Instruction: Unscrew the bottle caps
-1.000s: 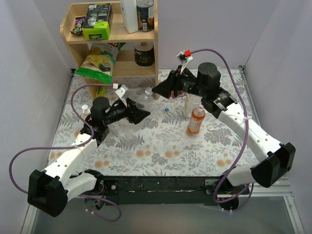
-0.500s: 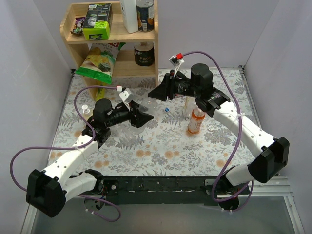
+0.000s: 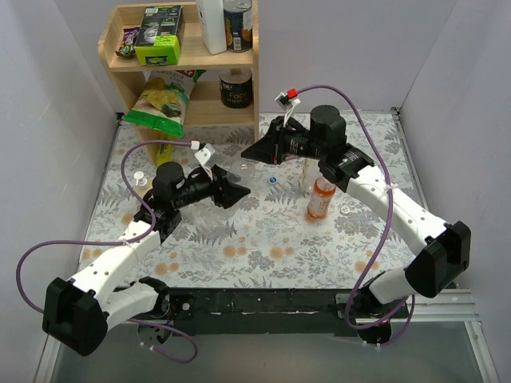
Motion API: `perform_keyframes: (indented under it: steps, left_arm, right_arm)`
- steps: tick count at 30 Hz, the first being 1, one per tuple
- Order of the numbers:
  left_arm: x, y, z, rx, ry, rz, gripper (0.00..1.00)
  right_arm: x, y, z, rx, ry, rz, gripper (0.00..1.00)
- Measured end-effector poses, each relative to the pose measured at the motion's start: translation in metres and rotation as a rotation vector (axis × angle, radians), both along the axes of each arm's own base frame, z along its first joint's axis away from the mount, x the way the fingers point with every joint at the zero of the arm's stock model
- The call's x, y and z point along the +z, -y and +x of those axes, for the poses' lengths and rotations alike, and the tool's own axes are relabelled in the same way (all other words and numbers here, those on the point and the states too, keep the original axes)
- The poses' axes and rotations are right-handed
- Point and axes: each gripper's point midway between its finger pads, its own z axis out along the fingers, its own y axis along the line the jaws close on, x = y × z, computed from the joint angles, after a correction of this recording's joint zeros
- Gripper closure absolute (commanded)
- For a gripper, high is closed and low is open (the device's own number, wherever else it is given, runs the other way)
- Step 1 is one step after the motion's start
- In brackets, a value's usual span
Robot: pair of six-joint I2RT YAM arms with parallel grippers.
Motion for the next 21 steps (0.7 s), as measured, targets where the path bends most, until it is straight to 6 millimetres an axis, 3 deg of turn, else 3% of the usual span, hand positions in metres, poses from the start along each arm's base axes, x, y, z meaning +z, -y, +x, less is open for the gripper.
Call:
perform_keyframes:
  steps: [2, 4, 9, 14, 18, 21]
  left_arm:
    - [0.0, 0.0, 0.0, 0.005, -0.004, -0.001, 0.31]
    - [-0.002, -0.002, 0.002, 0.016, -0.005, 0.005, 0.02]
    - [-0.003, -0.005, 0.008, 0.063, -0.018, 0.006, 0.02]
    - [-0.006, -0.012, 0.017, 0.128, -0.028, 0.017, 0.02]
    - [-0.01, -0.035, 0.041, 0.282, -0.088, 0.014, 0.02]
    - [-0.02, -0.06, 0.072, 0.453, -0.184, 0.01, 0.02]
  right_arm:
    - [0.0, 0.0, 0.001, 0.0, 0.007, -0.001, 0.99]
    - [-0.001, 0.0, 0.003, -0.013, 0.006, -0.006, 0.99]
    - [-0.017, 0.012, 0.02, -0.141, 0.075, -0.104, 0.99]
    - [-0.013, 0.054, 0.036, -0.355, 0.225, -0.178, 0.99]
    - [0.006, 0.07, 0.053, -0.47, 0.348, -0.187, 0.99]
    - [0.002, 0.066, 0.065, -0.503, 0.39, -0.21, 0.99]
